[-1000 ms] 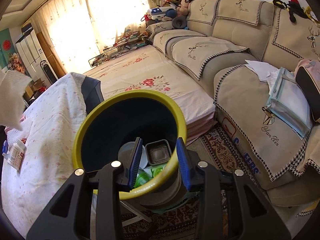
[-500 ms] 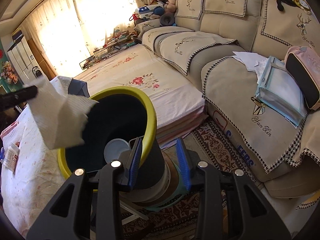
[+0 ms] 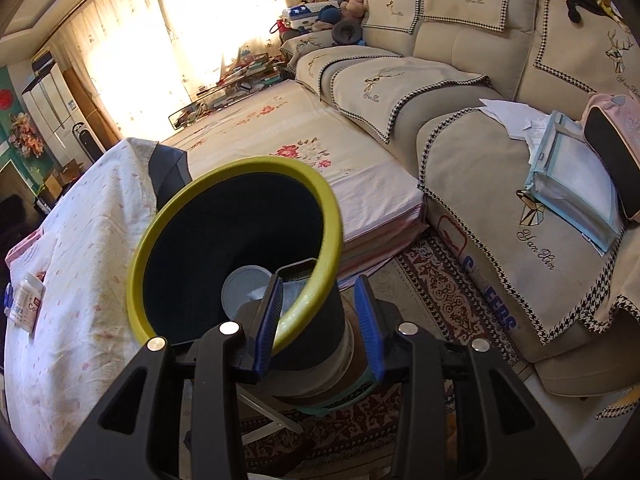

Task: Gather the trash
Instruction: 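Carry the tissue over the bin and open the left gripper, then reach the right gripper to the white pill bottle and grasp it, then carry the pill bottle over the bin and open the right gripper, then grasp the red-and-white snack bag with the left gripper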

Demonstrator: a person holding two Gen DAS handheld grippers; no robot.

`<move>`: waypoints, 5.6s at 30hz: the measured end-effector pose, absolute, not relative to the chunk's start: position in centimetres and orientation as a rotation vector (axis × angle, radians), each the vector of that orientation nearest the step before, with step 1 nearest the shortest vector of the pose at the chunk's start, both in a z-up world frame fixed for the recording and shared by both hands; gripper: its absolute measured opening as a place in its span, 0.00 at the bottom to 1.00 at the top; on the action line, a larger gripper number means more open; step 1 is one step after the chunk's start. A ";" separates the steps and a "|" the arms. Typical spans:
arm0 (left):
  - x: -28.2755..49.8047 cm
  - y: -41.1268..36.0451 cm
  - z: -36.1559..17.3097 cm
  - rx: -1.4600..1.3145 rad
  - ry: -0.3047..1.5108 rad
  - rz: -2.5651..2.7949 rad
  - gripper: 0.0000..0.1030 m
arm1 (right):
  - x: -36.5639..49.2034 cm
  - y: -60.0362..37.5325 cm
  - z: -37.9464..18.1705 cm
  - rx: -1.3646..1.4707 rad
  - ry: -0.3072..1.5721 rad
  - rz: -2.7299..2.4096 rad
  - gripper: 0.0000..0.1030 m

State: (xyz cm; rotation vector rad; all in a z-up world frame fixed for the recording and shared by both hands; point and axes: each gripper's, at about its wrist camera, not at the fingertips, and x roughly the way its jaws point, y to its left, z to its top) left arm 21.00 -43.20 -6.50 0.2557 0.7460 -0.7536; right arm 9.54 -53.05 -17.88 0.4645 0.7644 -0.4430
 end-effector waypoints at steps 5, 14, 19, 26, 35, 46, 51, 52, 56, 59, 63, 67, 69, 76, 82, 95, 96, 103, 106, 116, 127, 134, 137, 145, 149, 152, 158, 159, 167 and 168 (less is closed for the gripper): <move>19.4 -36.3 -4.1 0.188 0.692 -0.688 0.75 | 10.7 -51.0 -17.2 0.434 0.769 -0.407 0.35; 17.7 -22.7 -3.2 0.064 0.664 -0.480 0.77 | 14.1 -45.1 -15.4 0.342 0.782 -0.303 0.38; 17.2 -15.7 -4.0 0.001 0.677 -0.378 0.77 | 16.3 -40.2 -14.1 0.290 0.775 -0.219 0.38; 16.5 -7.7 -4.6 -0.084 0.669 -0.289 0.77 | 18.7 -31.6 -11.7 0.227 0.728 -0.076 0.40; 15.7 -3.0 -5.3 -0.134 0.675 -0.265 0.77 | 22.1 -22.0 -11.3 0.191 0.739 0.055 0.50; 15.9 -0.8 -5.9 -0.178 0.690 -0.264 0.77 | 25.0 -17.7 -12.5 0.157 0.789 0.027 0.61; 16.1 -0.9 -6.1 -0.181 0.695 -0.272 0.77 | 26.2 -17.7 -13.2 0.167 0.810 0.002 0.61; 16.1 -1.0 -6.2 -0.181 0.698 -0.273 0.77 | 26.4 -17.6 -13.3 0.168 0.814 0.000 0.61; 16.3 -1.3 -6.5 -0.179 0.708 -0.279 0.77 | 26.9 -17.2 -13.8 0.151 0.831 -0.005 0.61; 16.5 -1.6 -6.7 -0.175 0.713 -0.282 0.77 | 27.0 -17.4 -14.1 0.142 0.840 -0.010 0.55; 16.6 -1.6 -6.9 -0.174 0.718 -0.280 0.77 | 26.8 -18.6 -13.8 0.143 0.828 -0.032 0.51; 16.8 -1.6 -7.3 -0.177 0.727 -0.278 0.77 | 26.6 -20.3 -13.4 0.155 0.819 -0.050 0.51; 16.9 -1.7 -7.6 -0.179 0.732 -0.280 0.77 | 26.7 -20.8 -13.5 0.162 0.822 -0.056 0.51; 16.9 -2.2 -7.8 -0.168 0.738 -0.287 0.77 | 28.0 -20.9 -14.5 0.186 0.855 -0.023 0.48; 17.1 -1.9 -7.8 -0.175 0.736 -0.281 0.77 | 27.4 -21.1 -14.0 0.173 0.853 -0.007 0.43; 17.3 -3.1 -8.1 -0.155 0.749 -0.289 0.77 | 23.9 -24.1 -12.1 0.179 0.792 -0.033 0.43; 17.4 -3.2 -8.2 -0.153 0.752 -0.289 0.77 | 23.7 -24.7 -12.2 0.187 0.791 -0.045 0.43; 18.0 -5.4 -8.4 -0.119 0.767 -0.298 0.77 | 22.5 -30.8 -12.9 0.275 0.781 -0.138 0.43; 18.5 -7.1 -8.5 -0.101 0.777 -0.311 0.77 | 22.0 -33.6 -13.0 0.300 0.774 -0.183 0.43; 20.6 -13.0 -9.7 -0.031 0.825 -0.367 0.77 | 20.3 -42.4 -15.2 0.406 0.785 -0.319 0.43; 23.0 -16.8 -11.6 0.032 0.876 -0.380 0.77 | 20.3 -47.4 -17.9 0.461 0.817 -0.411 0.50; 25.9 -18.5 -12.5 0.067 0.897 -0.380 0.77 | 19.7 -47.4 -17.4 0.447 0.791 -0.412 0.51; 27.7 -19.4 -12.9 0.094 0.907 -0.386 0.77 | 19.7 -47.5 -17.5 0.450 0.793 -0.404 0.51; 31.9 -21.0 -14.2 0.148 0.933 -0.408 0.77 | 19.8 -47.5 -18.1 0.461 0.806 -0.391 0.51; 33.6 -21.3 -15.5 0.164 0.975 -0.406 0.77 | 19.9 -47.5 -18.4 0.467 0.809 -0.392 0.52; 34.3 -21.7 -16.2 0.178 0.990 -0.410 0.75 | 19.9 -47.6 -18.6 0.471 0.813 -0.392 0.52; 34.3 -22.3 -16.5 0.208 0.969 -0.403 0.48 | 20.0 -47.6 -18.8 0.475 0.818 -0.383 0.52; 34.2 -22.3 -16.4 0.208 0.968 -0.404 0.42 | 20.0 -47.5 -18.8 0.475 0.819 -0.381 0.52; 30.8 -21.9 -15.6 0.210 0.973 -0.447 0.29 | 19.6 -47.4 -18.7 0.481 0.809 -0.365 0.52; 30.2 -22.0 -15.4 0.212 0.976 -0.458 0.29 | 19.5 -47.4 -18.6 0.483 0.807 -0.364 0.52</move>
